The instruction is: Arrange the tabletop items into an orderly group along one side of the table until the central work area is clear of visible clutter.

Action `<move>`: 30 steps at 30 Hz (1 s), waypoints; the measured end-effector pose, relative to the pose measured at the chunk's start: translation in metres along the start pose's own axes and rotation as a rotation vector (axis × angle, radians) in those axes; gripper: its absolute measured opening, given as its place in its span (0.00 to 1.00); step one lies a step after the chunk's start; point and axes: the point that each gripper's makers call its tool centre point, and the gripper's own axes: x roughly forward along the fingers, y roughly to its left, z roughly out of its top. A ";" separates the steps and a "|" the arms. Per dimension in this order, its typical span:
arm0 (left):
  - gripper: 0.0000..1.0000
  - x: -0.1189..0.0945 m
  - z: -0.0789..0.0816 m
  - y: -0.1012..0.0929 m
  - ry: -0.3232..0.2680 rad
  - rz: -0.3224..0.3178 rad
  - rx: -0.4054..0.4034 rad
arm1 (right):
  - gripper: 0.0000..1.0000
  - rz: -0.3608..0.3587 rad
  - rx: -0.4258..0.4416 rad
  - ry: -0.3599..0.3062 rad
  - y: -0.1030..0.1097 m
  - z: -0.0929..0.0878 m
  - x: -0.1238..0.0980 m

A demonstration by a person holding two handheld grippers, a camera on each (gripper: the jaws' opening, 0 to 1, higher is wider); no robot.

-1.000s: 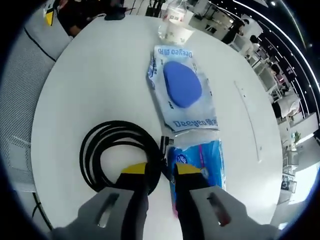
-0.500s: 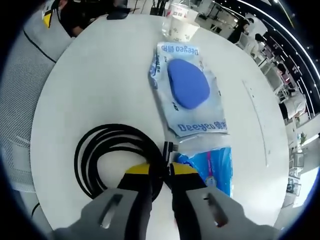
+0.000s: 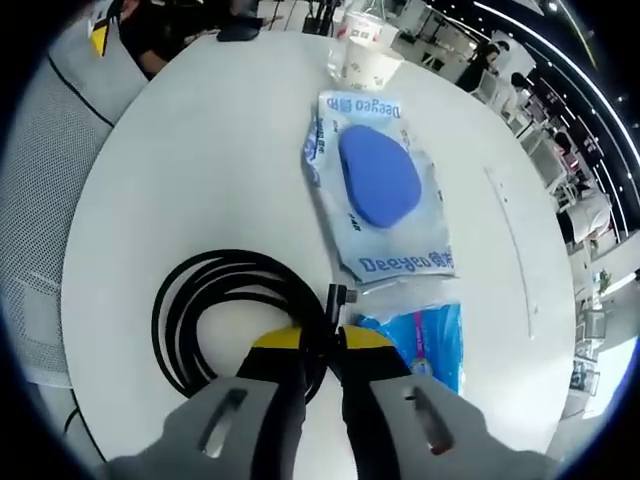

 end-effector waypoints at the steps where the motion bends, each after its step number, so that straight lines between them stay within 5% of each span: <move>1: 0.87 0.000 0.000 0.000 -0.001 0.000 0.000 | 0.11 0.001 -0.002 -0.001 0.001 0.001 0.000; 18: 0.86 -0.001 0.001 0.001 -0.008 0.009 -0.006 | 0.12 0.028 0.013 0.013 0.010 0.013 0.007; 30: 0.86 -0.001 0.001 0.002 -0.013 0.008 -0.005 | 0.16 -0.017 -0.002 0.005 0.007 0.016 0.002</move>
